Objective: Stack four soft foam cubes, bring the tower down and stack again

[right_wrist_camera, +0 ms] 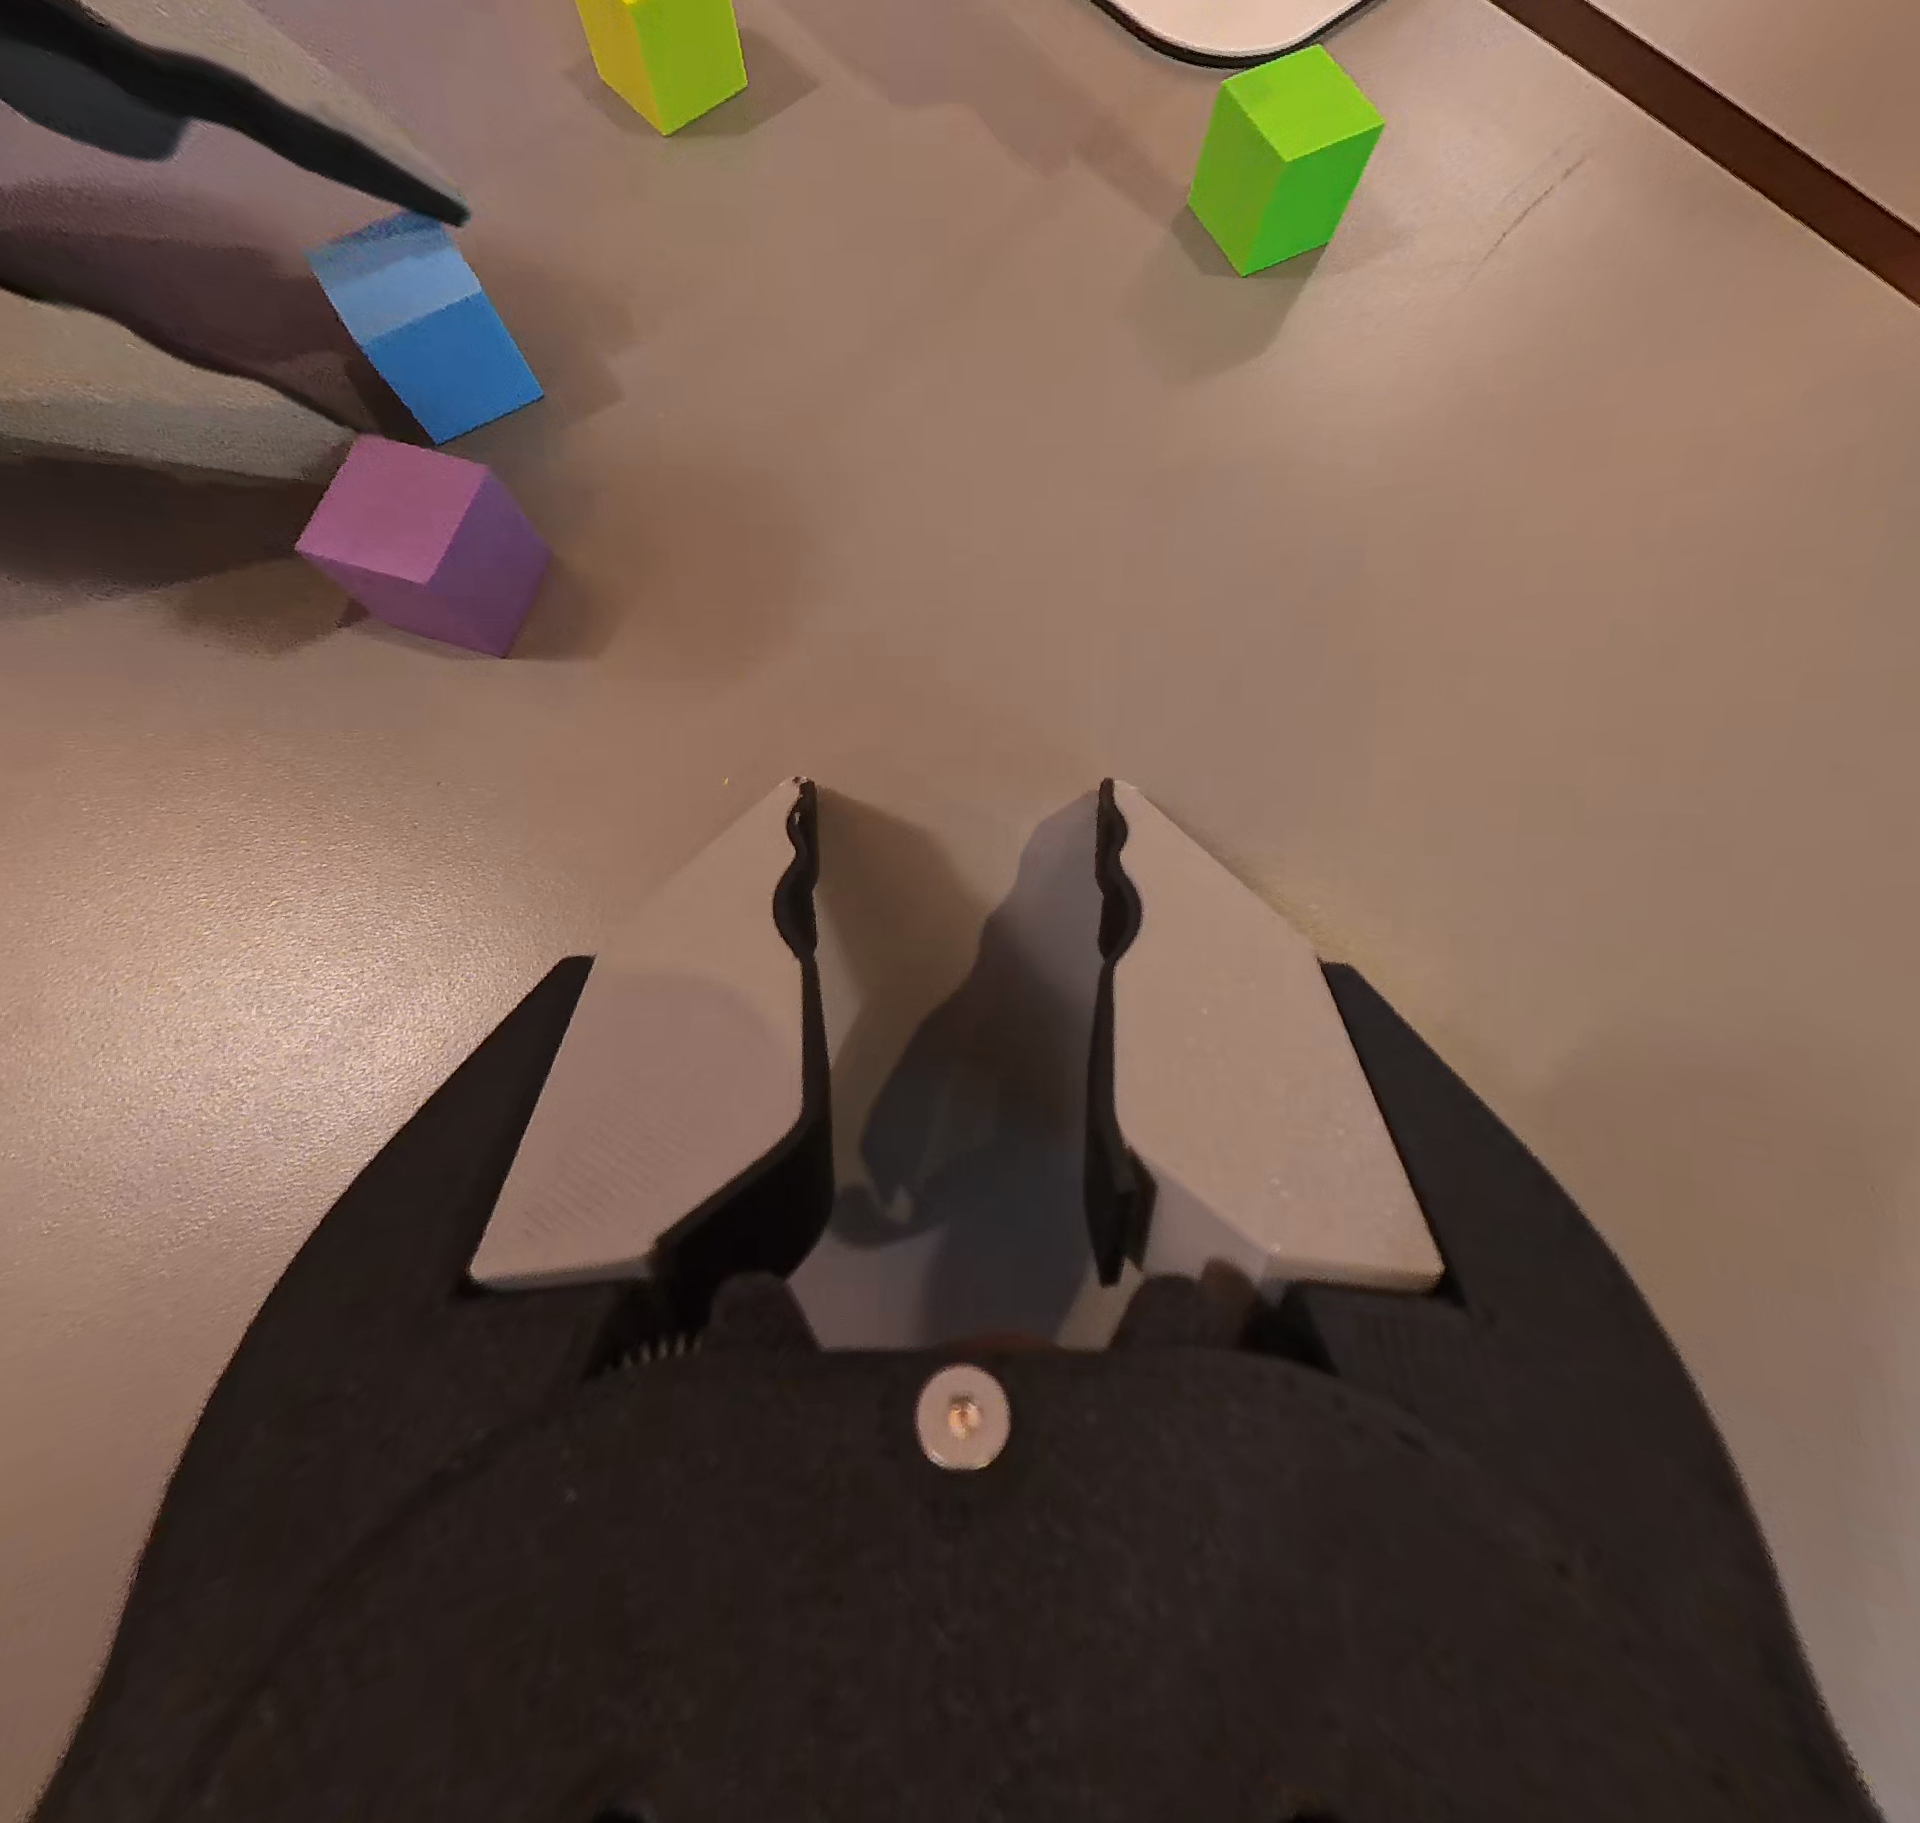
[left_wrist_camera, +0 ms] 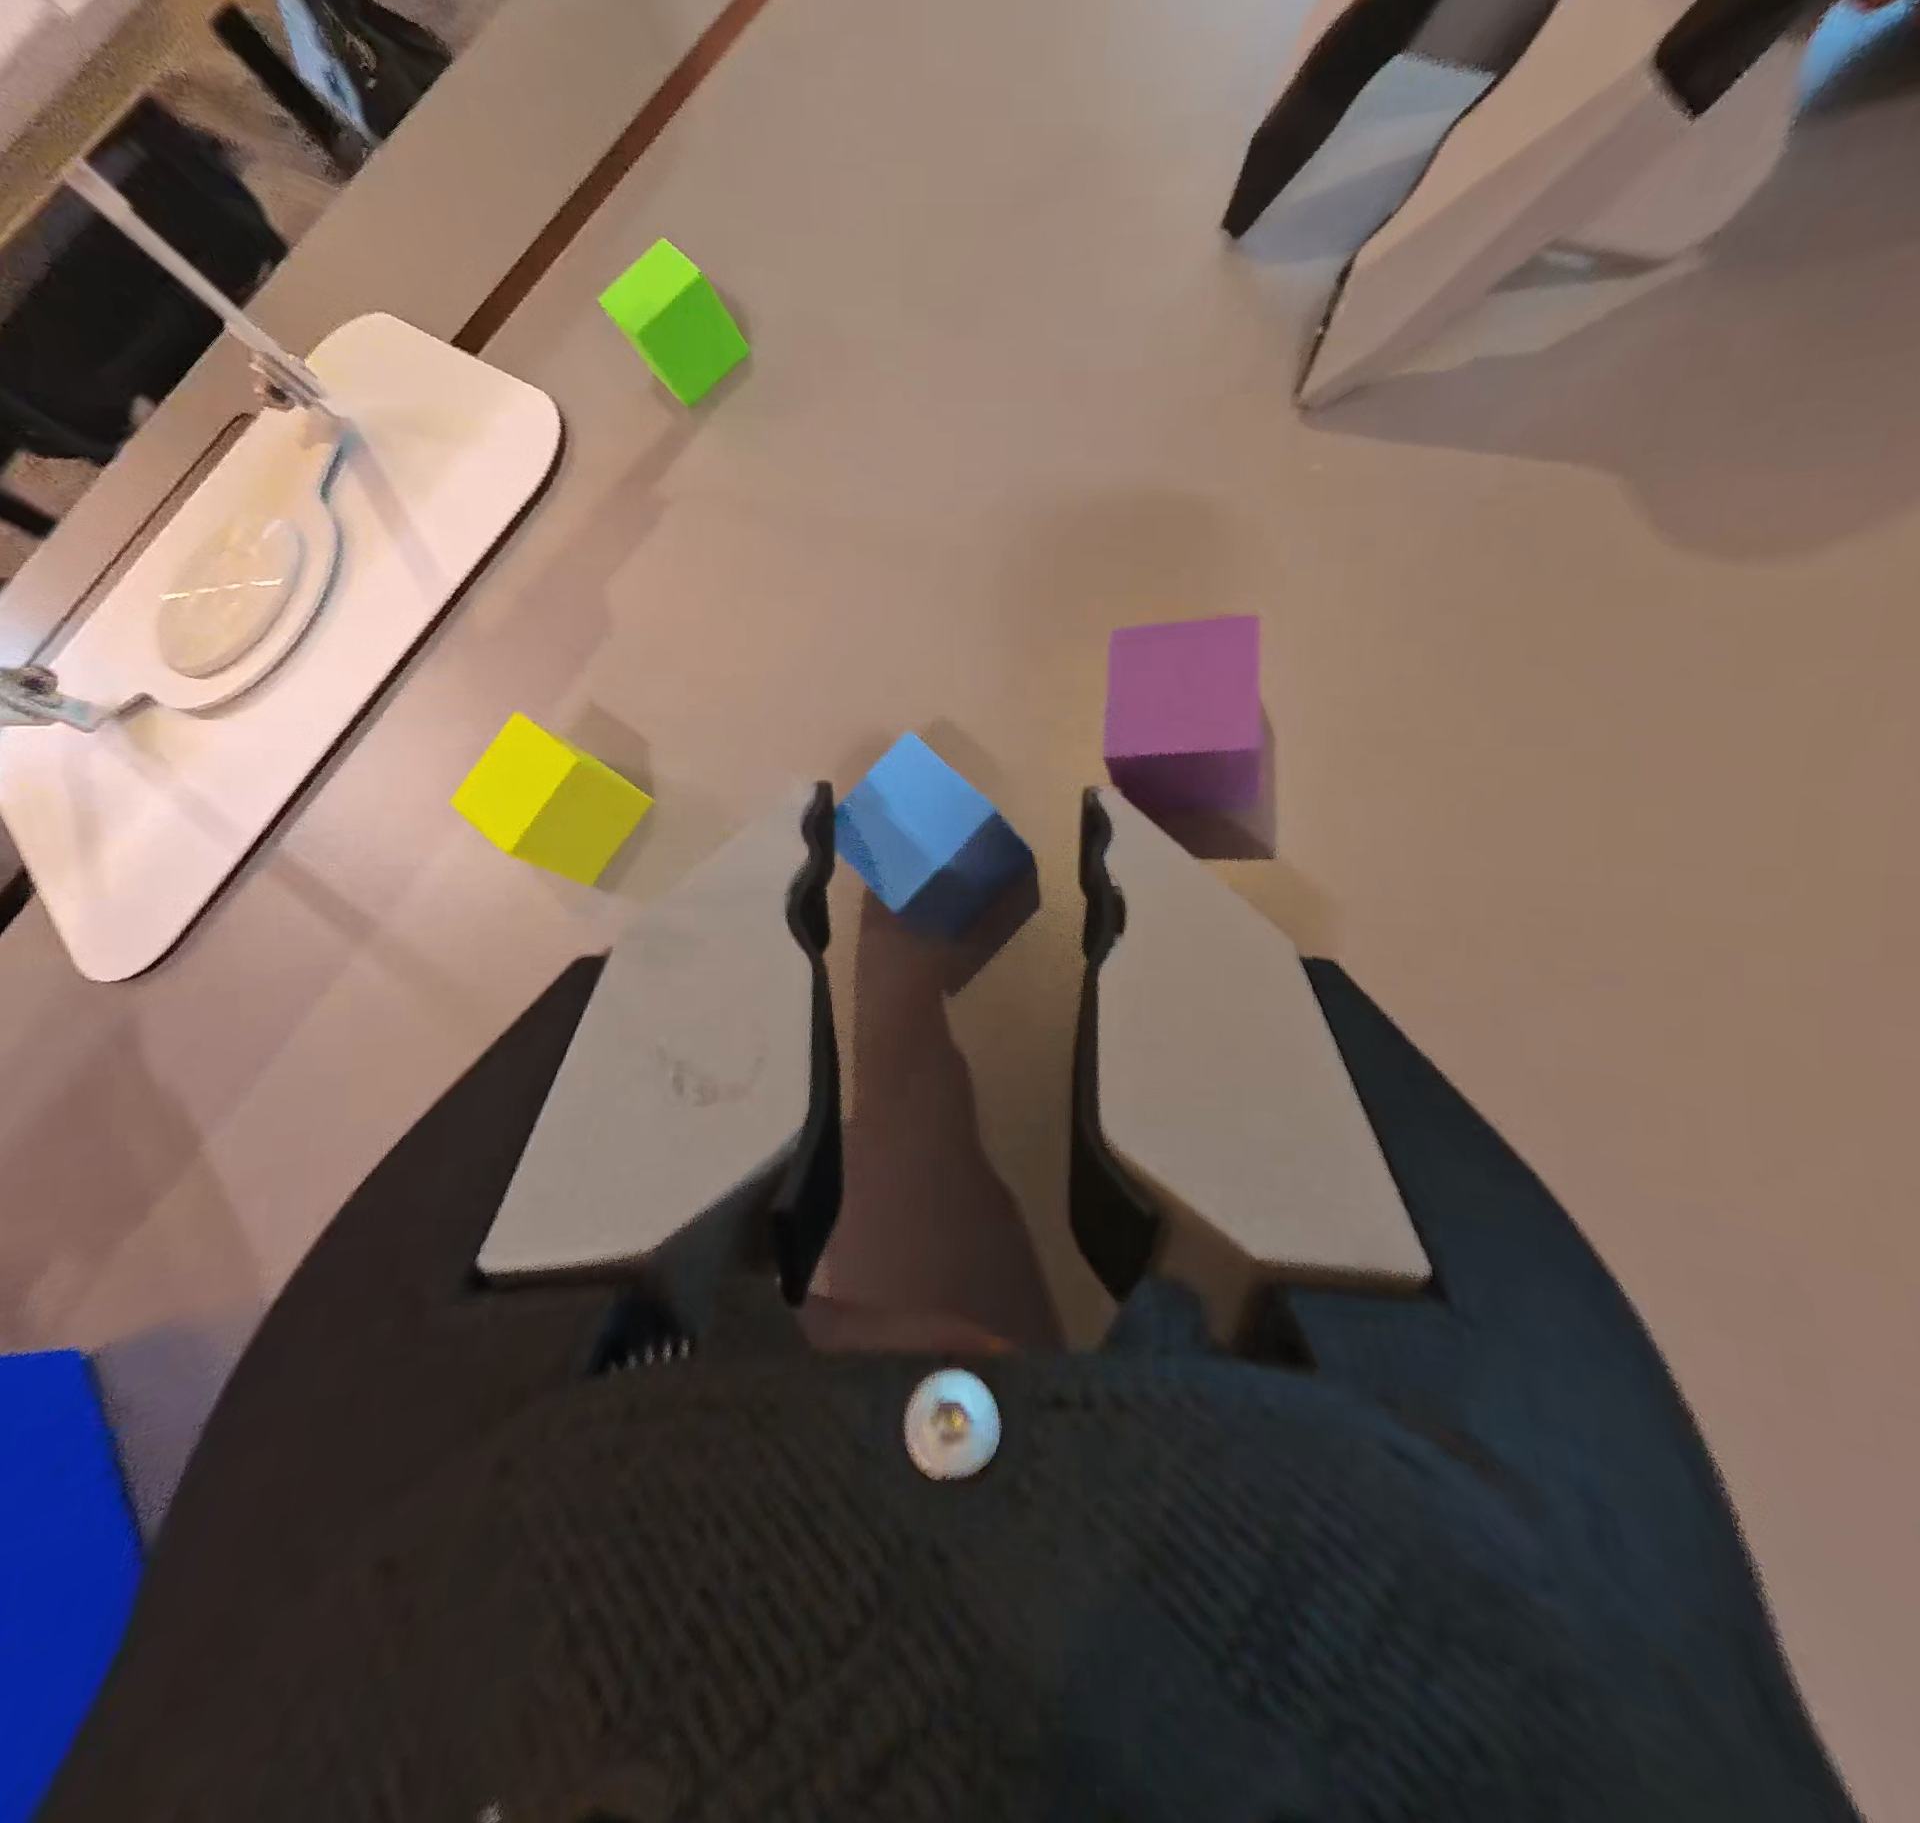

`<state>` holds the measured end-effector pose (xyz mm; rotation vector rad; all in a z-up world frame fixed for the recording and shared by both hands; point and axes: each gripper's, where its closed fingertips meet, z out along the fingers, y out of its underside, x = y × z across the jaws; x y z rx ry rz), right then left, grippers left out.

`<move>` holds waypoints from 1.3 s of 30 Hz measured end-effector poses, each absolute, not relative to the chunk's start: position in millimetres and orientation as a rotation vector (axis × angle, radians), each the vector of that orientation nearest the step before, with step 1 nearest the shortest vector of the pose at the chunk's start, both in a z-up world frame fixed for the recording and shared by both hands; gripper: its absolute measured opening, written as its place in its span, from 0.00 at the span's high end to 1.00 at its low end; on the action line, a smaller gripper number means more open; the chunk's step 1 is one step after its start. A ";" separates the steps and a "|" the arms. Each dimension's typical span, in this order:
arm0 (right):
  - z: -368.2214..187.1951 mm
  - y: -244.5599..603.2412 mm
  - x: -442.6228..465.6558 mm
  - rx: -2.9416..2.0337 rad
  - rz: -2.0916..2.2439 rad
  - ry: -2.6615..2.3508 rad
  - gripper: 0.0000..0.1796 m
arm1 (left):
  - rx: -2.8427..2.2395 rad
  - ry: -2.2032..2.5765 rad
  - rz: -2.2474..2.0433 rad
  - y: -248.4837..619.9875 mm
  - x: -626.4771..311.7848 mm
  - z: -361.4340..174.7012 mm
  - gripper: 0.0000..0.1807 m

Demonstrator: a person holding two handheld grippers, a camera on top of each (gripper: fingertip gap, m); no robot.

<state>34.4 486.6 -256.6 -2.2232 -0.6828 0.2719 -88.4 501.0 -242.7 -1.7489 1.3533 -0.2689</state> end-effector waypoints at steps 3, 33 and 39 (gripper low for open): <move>-256.5 486.4 34.0 -2.222 0.272 -0.686 0.72 | -1.707 1.360 -0.173 504.5 -91.2 -241.4 0.82; -255.6 485.1 31.6 -2.214 0.272 -0.705 0.75 | -1.656 1.367 -0.195 497.5 -84.9 -227.2 0.85; -255.5 485.0 31.3 -2.213 0.272 -0.708 0.75 | -1.674 1.396 -0.180 499.0 -87.0 -236.3 0.85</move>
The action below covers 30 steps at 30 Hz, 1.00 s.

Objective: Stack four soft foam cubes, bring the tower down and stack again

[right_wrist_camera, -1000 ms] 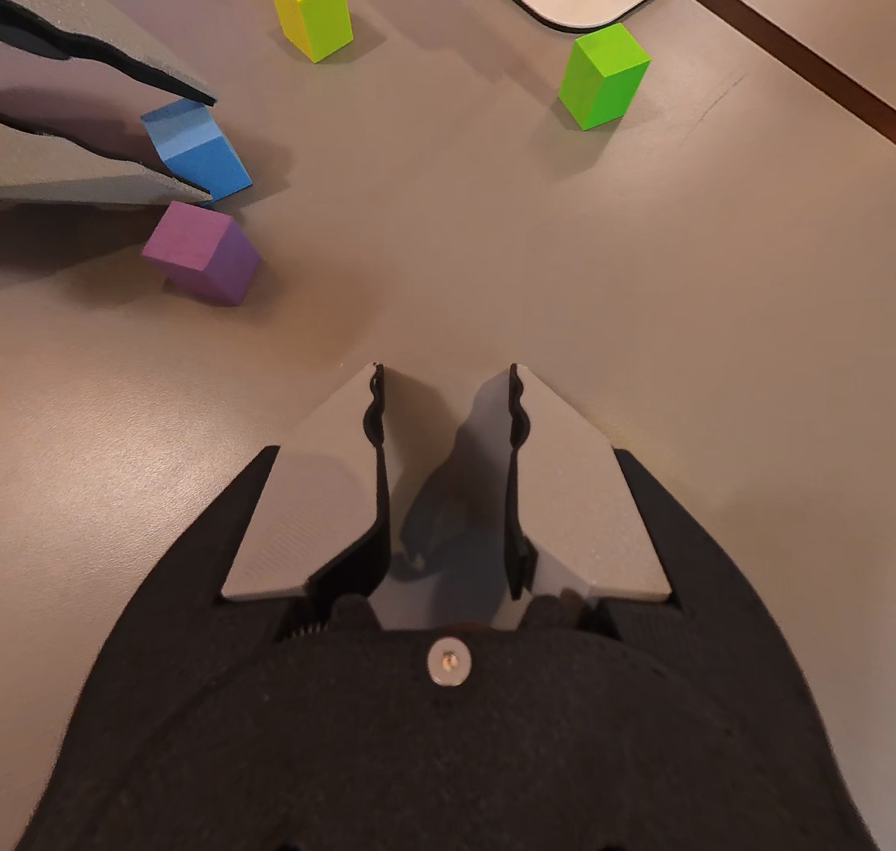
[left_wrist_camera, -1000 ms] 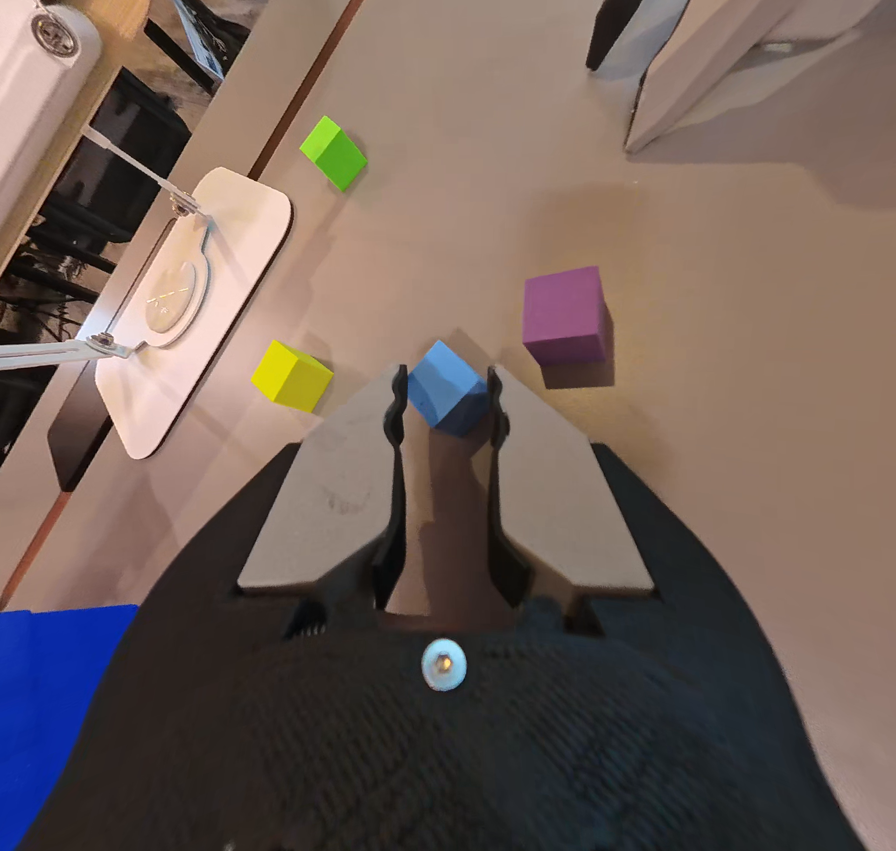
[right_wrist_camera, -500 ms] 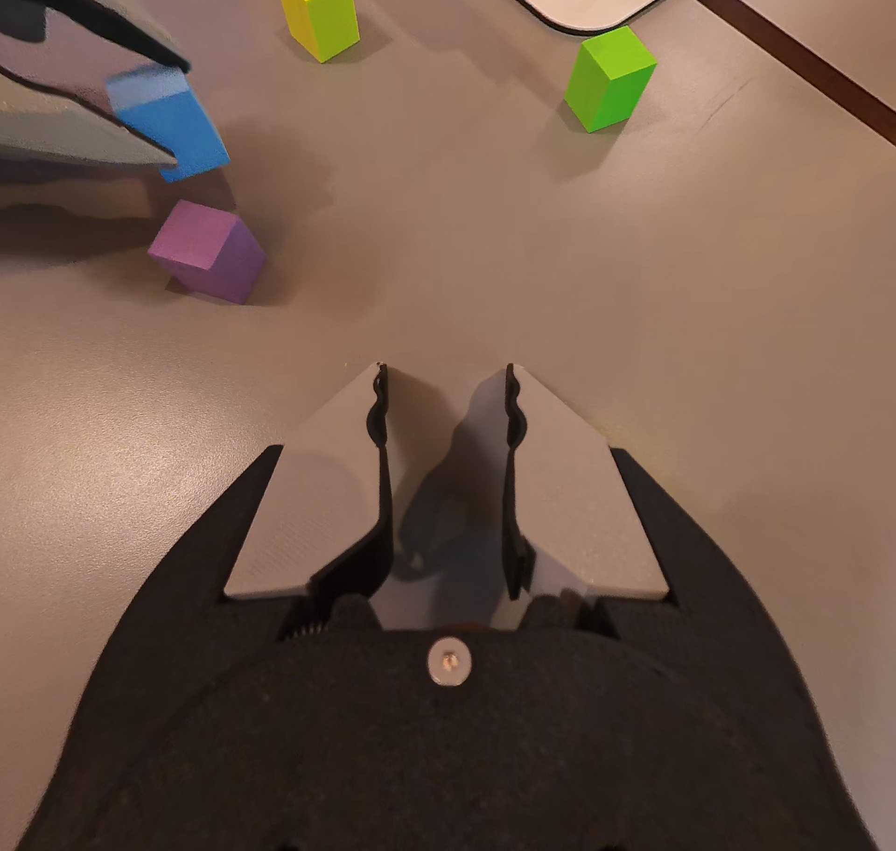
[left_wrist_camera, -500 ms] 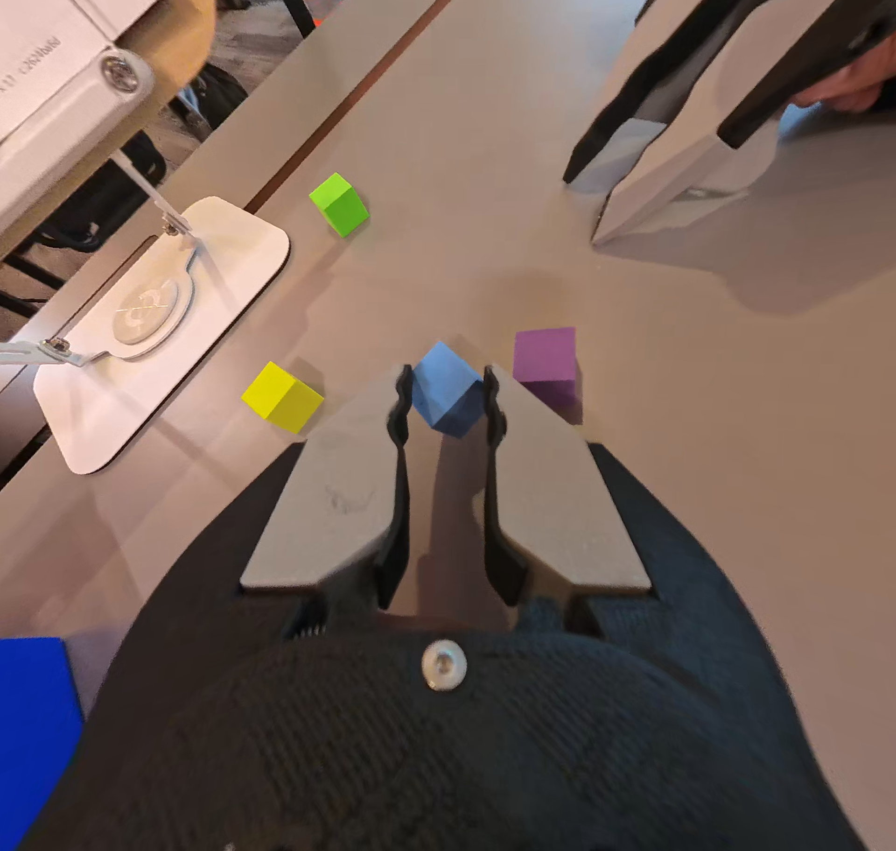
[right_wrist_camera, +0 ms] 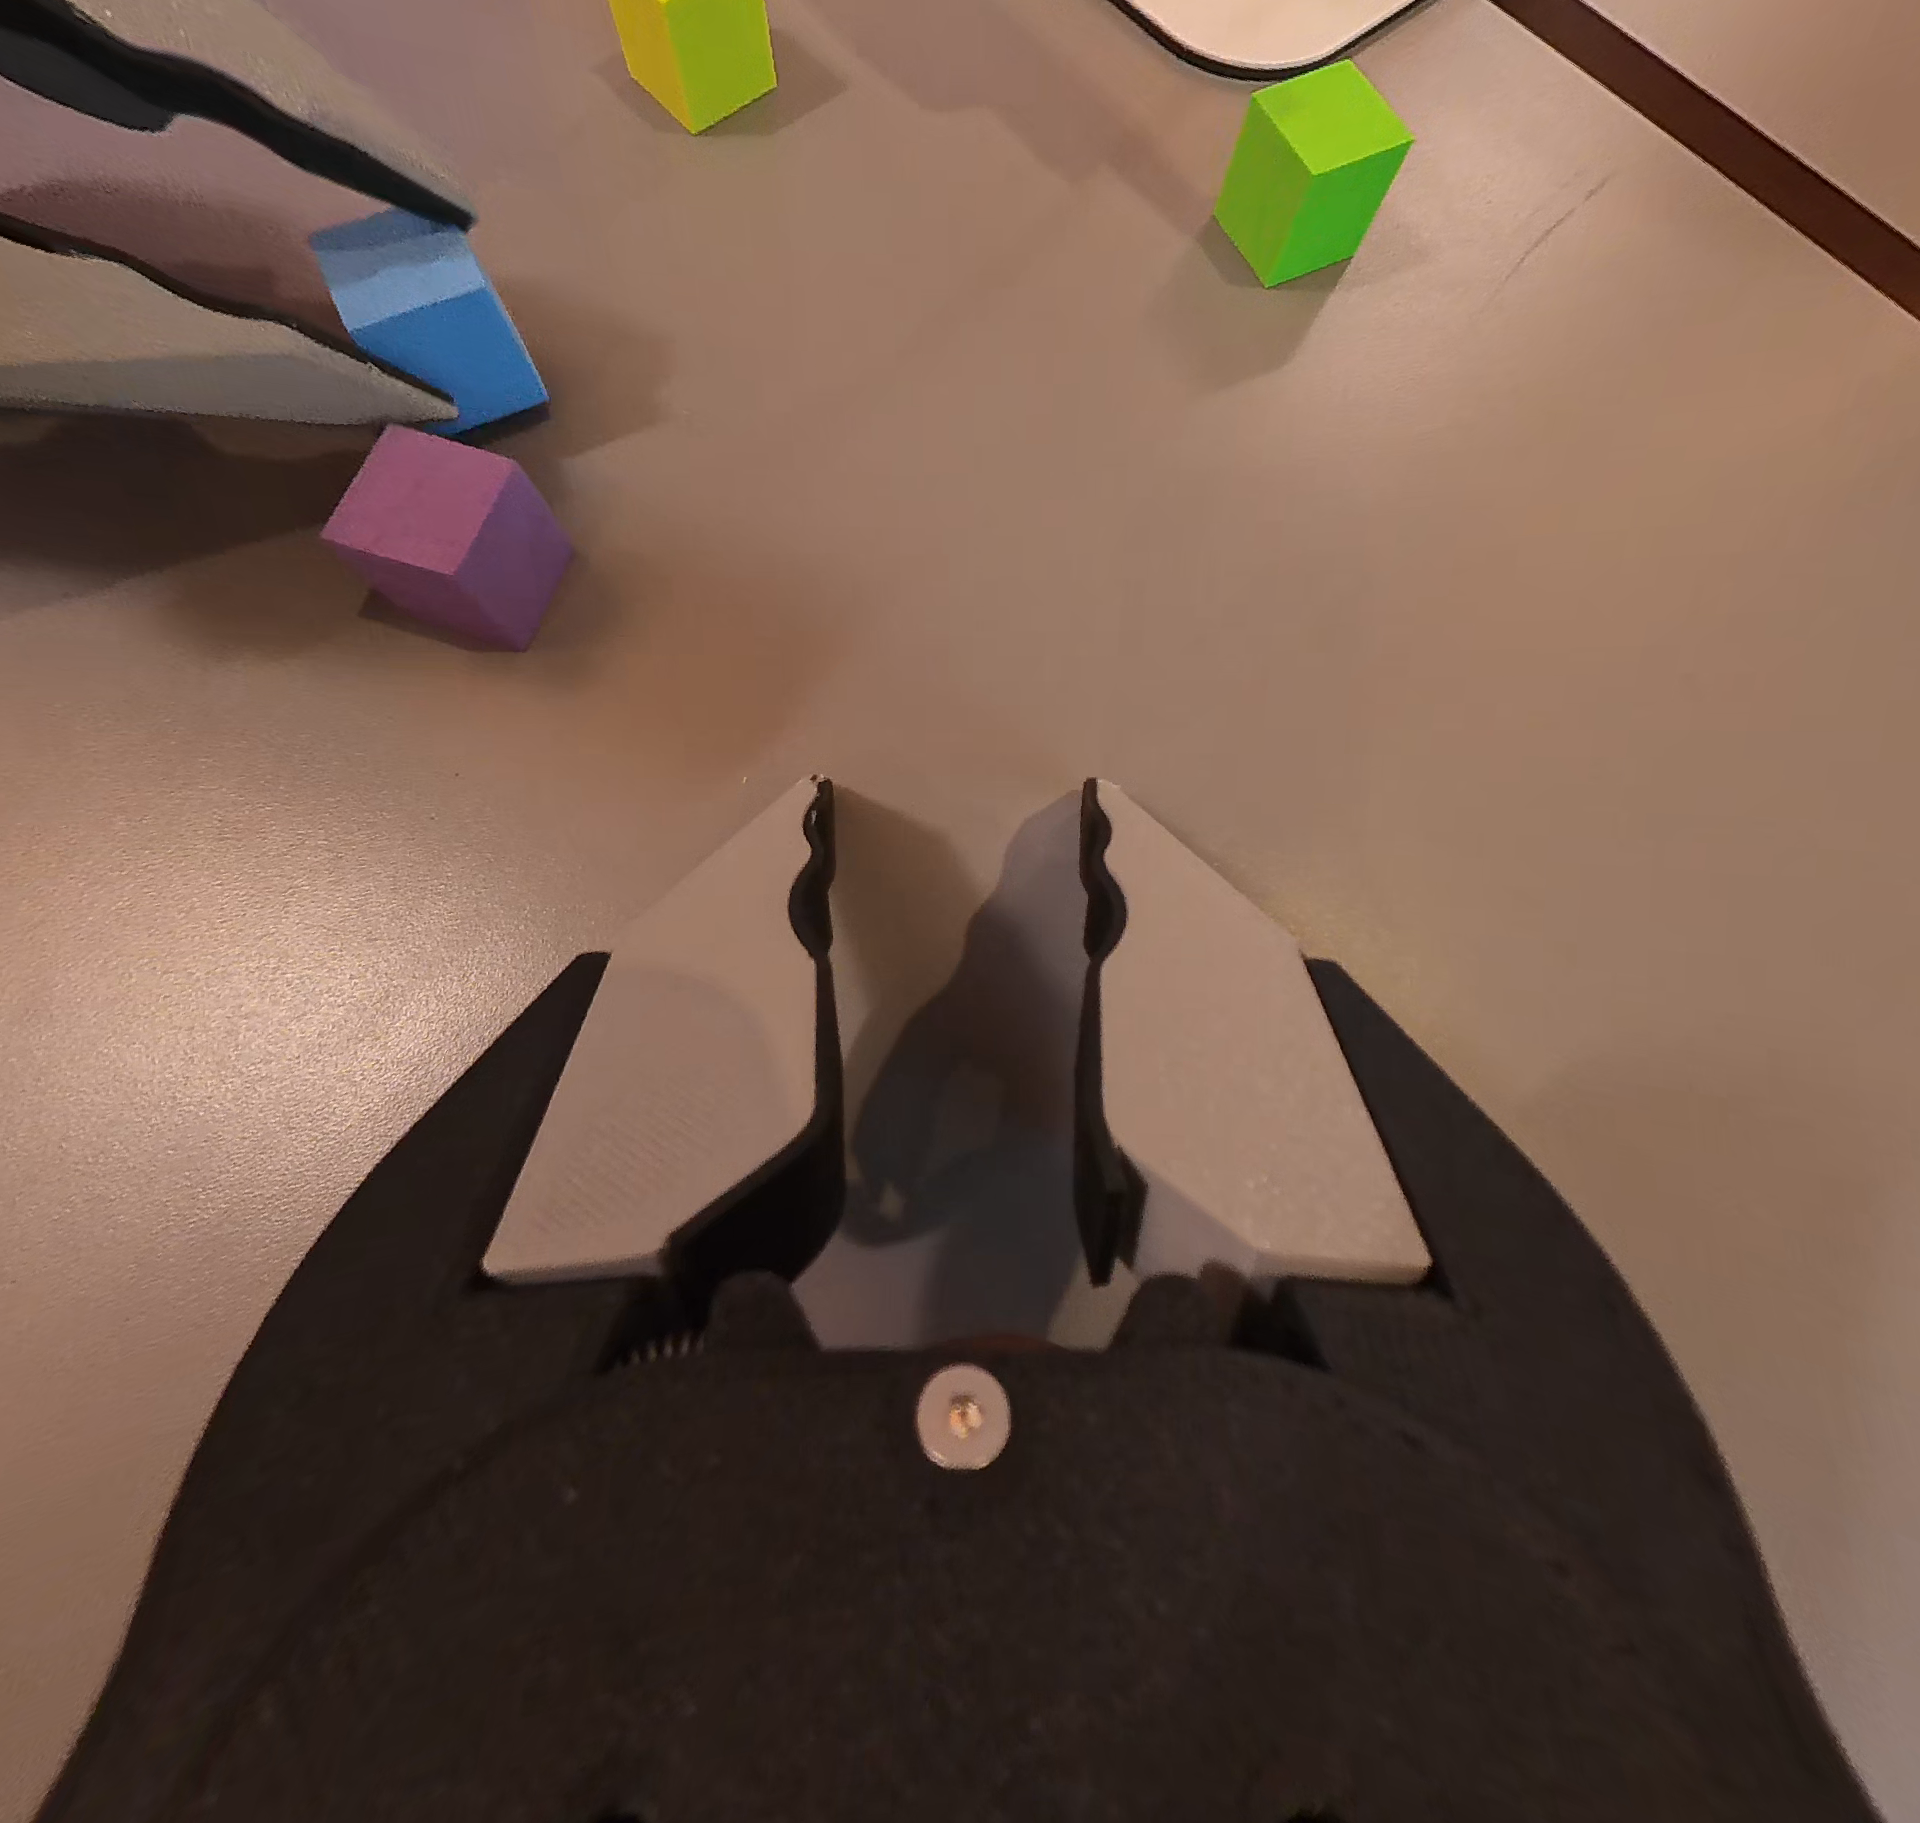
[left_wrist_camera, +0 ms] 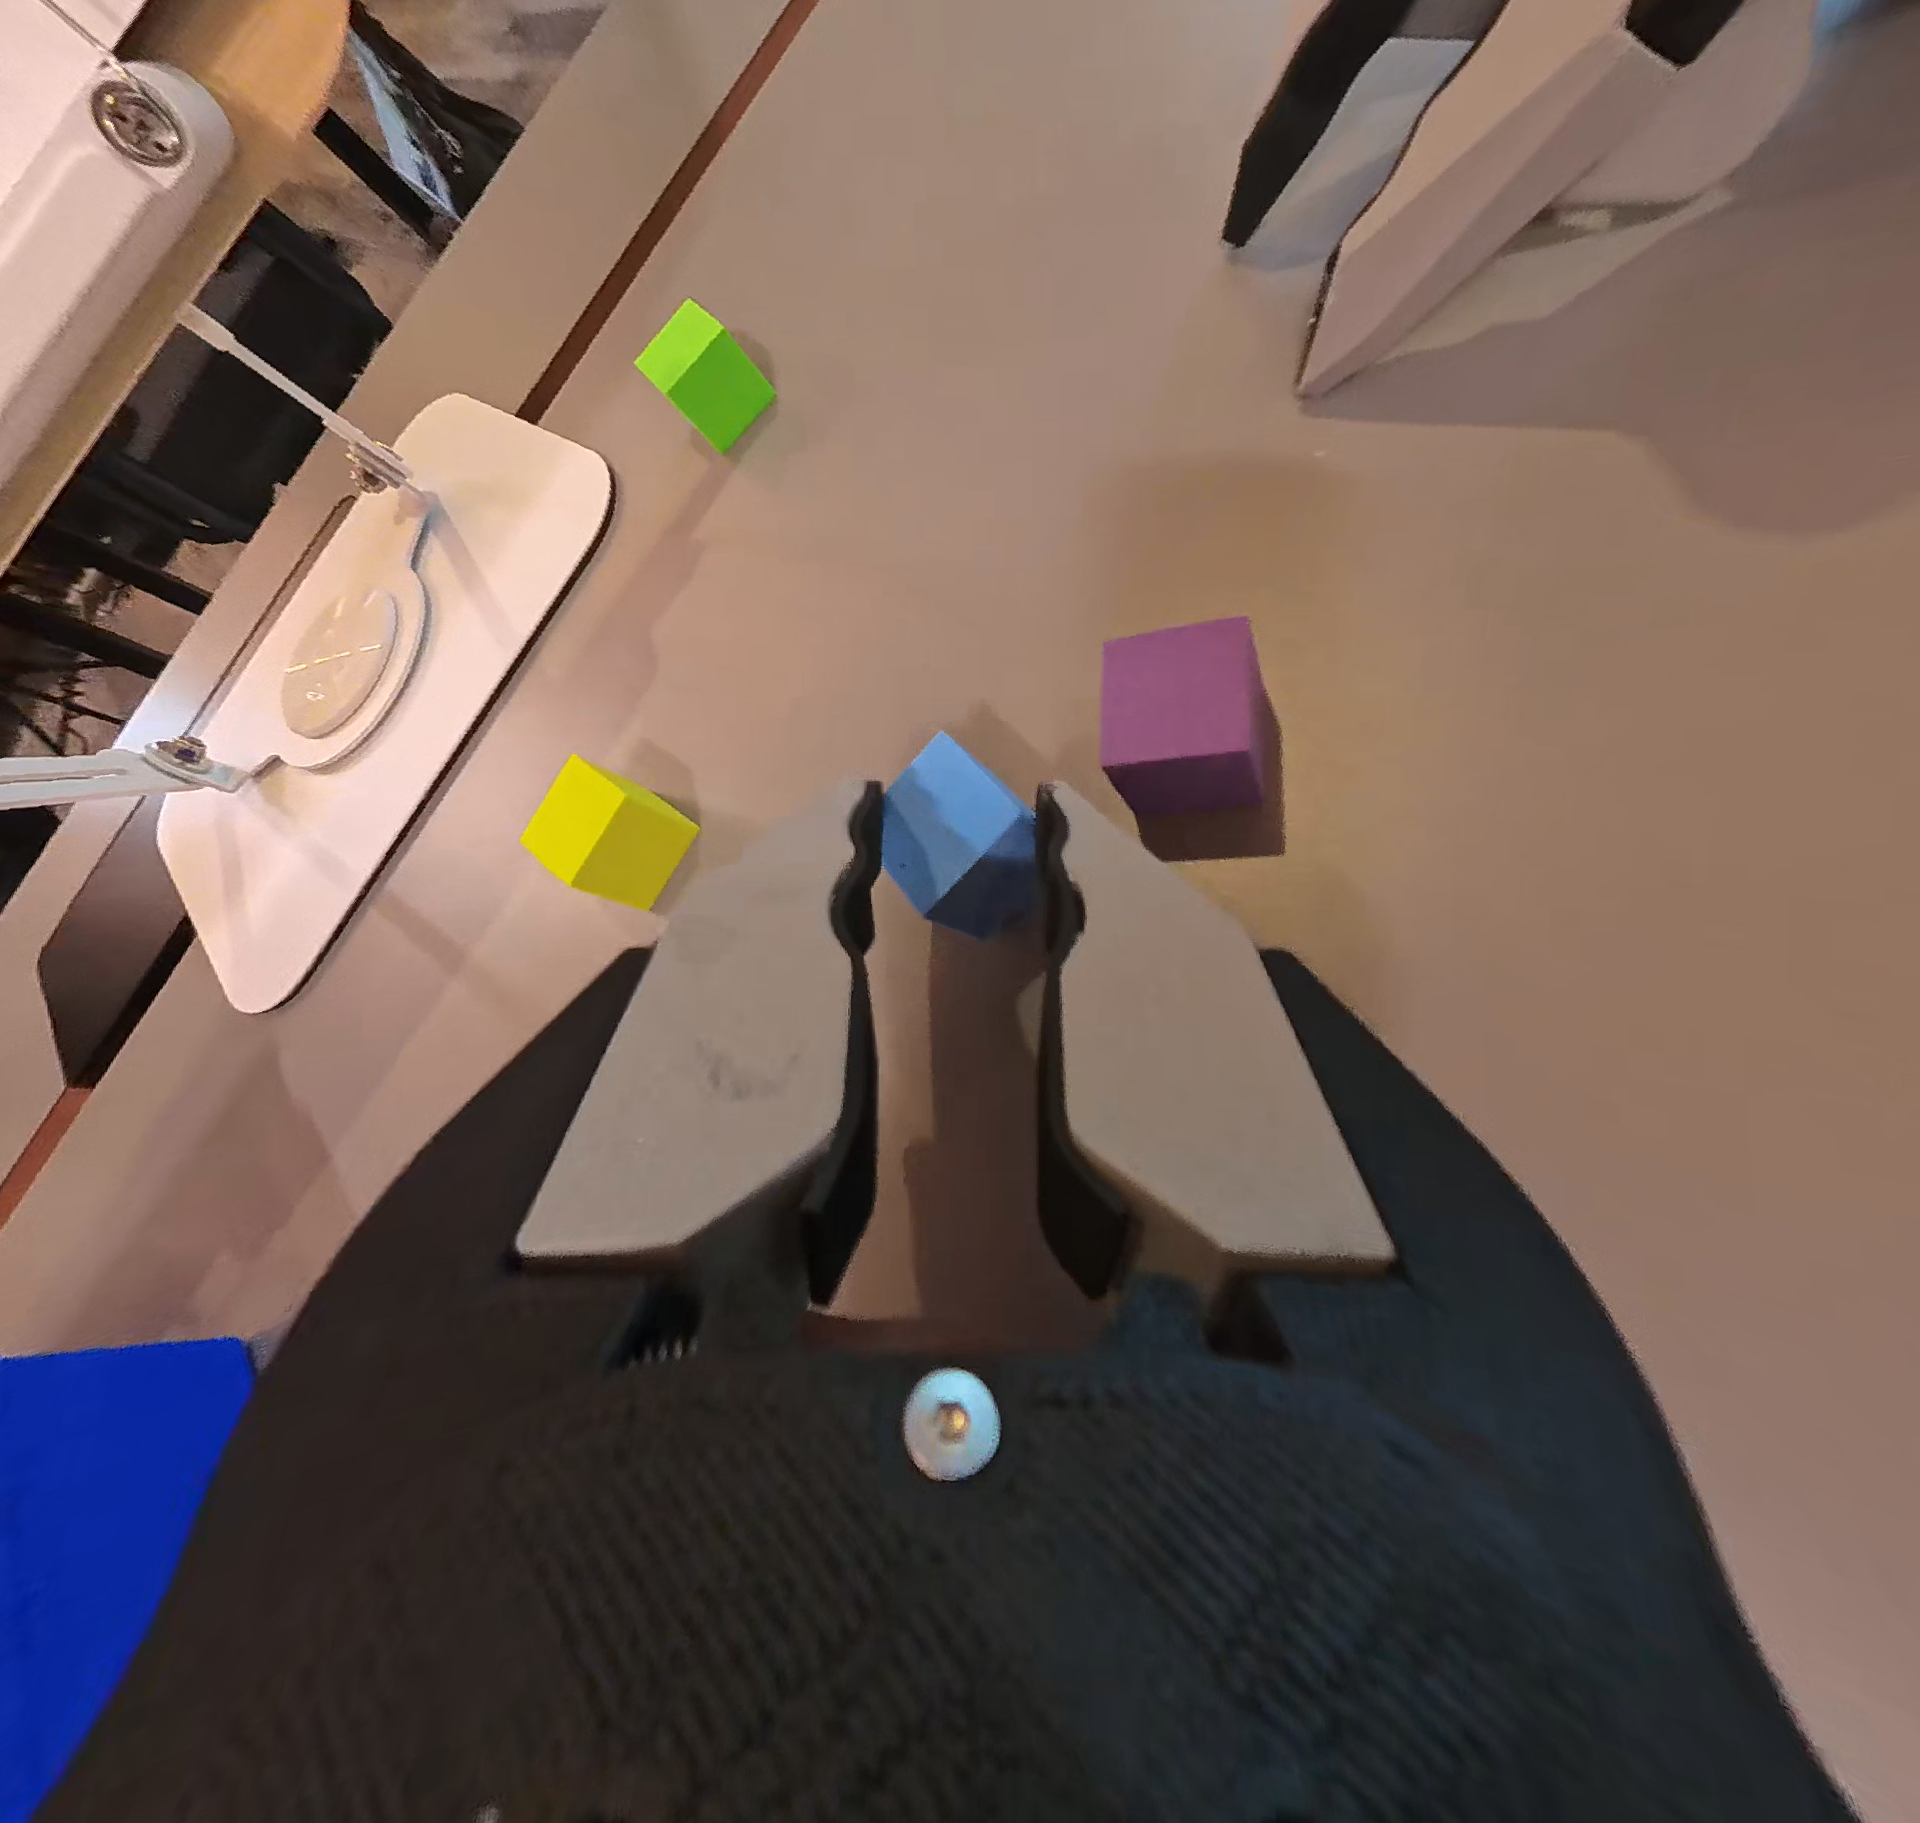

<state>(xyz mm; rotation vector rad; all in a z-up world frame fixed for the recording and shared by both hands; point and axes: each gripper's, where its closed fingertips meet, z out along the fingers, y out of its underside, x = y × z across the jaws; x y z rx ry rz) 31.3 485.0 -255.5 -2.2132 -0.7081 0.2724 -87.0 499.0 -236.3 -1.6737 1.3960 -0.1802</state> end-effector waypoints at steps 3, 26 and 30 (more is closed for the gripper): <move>-255.4 485.0 31.0 -2.212 0.273 -0.710 0.75 | -1.690 1.386 -0.201 496.6 -85.6 -234.5 0.86; -255.7 485.0 29.8 -2.213 0.277 -0.712 0.76 | -1.648 1.556 -0.319 466.8 -92.9 -223.0 0.85; -255.7 485.0 29.7 -2.213 0.278 -0.712 0.76 | -1.657 1.610 -0.436 449.3 -90.0 -221.8 0.85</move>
